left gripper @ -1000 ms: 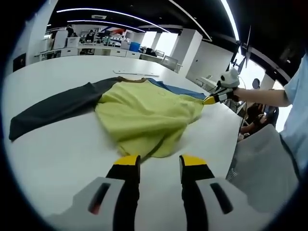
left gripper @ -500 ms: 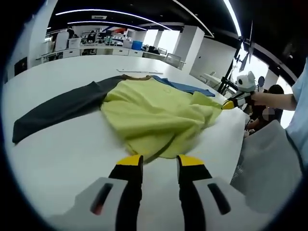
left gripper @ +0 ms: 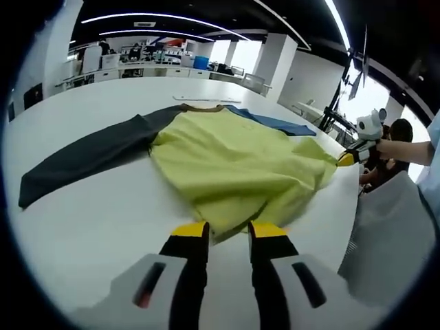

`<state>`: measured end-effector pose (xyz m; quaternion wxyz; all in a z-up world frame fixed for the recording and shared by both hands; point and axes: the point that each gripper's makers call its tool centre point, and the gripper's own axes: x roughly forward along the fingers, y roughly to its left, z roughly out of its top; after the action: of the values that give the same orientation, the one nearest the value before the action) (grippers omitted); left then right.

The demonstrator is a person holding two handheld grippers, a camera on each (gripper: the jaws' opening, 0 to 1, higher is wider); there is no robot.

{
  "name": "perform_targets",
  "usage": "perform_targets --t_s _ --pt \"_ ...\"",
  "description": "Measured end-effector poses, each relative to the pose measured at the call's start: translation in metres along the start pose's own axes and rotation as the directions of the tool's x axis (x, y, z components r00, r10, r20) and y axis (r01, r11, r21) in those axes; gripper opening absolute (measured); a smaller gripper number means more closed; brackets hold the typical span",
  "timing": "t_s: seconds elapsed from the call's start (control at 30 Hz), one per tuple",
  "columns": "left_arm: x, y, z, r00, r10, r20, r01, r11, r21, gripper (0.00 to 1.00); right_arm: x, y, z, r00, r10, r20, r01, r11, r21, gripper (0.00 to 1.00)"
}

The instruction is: Fold the garment on the visible template until the final outline fits inside the template.

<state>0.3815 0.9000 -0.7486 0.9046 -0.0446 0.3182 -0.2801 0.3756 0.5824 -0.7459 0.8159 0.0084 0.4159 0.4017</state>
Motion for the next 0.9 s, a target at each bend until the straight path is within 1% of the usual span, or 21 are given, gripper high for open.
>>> perform_targets --t_s 0.13,0.37,0.67,0.73,0.8,0.87,0.9 --pt "0.002 -0.001 -0.004 1.000 0.004 -0.013 -0.004 1.000 -0.003 0.18 -0.002 0.001 -0.005 1.000 0.001 -0.001 -0.001 1.000 0.016 0.00" --pt "0.005 0.000 -0.011 0.999 0.014 -0.033 -0.013 1.000 0.018 0.15 -0.003 0.003 -0.010 1.000 0.002 0.005 -0.002 0.999 0.038 0.00" --pt "0.006 0.007 -0.011 0.999 0.022 -0.032 -0.021 0.999 0.023 0.07 -0.002 0.005 -0.012 1.000 0.001 0.005 -0.001 0.999 0.046 0.00" --pt "0.006 0.008 -0.010 0.999 0.022 -0.031 -0.022 1.000 0.020 0.01 -0.002 0.006 -0.012 1.000 0.001 0.005 -0.001 0.999 0.046 0.00" --pt "0.004 0.009 -0.006 1.000 0.021 -0.022 -0.021 1.000 0.013 0.00 -0.002 0.006 -0.013 1.000 0.001 0.004 -0.001 0.999 0.047 0.00" --pt "0.002 0.007 0.000 1.000 0.016 -0.015 -0.016 1.000 0.008 0.00 -0.002 0.006 -0.013 1.000 0.001 0.004 -0.001 0.999 0.049 0.00" --pt "0.000 0.006 0.008 1.000 0.013 0.004 -0.013 1.000 0.020 0.00 -0.002 0.006 -0.013 1.000 0.001 0.004 -0.001 0.999 0.048 0.00"
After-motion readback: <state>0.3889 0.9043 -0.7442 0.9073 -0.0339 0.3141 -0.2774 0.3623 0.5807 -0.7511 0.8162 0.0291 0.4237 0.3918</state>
